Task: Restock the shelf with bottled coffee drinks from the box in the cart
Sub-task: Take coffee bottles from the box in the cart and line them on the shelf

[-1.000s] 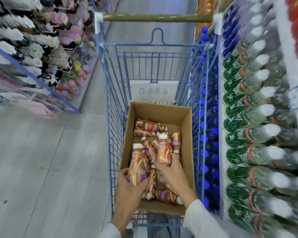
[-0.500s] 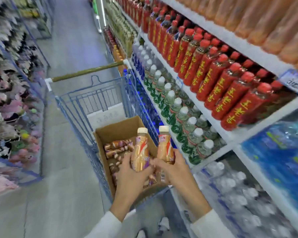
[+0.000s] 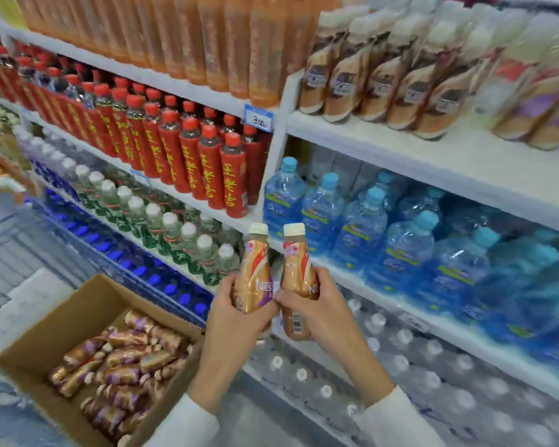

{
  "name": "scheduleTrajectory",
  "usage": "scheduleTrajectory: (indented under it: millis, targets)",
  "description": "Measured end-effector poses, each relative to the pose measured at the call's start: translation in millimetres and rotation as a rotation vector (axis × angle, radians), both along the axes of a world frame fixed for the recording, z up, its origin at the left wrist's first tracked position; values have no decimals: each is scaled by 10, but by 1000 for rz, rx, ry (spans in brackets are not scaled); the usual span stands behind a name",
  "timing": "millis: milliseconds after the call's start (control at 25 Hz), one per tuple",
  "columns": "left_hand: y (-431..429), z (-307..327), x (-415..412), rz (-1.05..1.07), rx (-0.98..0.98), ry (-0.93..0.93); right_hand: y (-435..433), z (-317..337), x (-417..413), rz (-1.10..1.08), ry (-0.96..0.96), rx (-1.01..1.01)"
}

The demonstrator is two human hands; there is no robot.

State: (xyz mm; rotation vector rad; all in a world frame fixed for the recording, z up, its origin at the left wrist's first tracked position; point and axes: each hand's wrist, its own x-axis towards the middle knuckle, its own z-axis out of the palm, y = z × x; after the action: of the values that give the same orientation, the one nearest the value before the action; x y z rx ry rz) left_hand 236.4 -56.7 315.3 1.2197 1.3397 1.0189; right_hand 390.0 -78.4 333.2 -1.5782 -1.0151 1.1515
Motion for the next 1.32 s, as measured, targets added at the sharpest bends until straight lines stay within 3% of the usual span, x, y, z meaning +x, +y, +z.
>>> scheduleTrajectory:
  millis: [400, 560, 880, 1320]
  targets:
    - [-327, 605, 2545, -384, -51, -316, -899, 663, 2376, -354, -45, 170]
    - [-397, 1004, 3330, -488, 63, -398, -1002, 1041, 3084, -424, -87, 250]
    - [205, 1471, 4221, -671, 432, -216, -632, 1513, 3918, -520, -169, 433]
    - [507, 1389, 4482, -748, 527, -122, -337, 1237, 4107, -550, -179, 503]
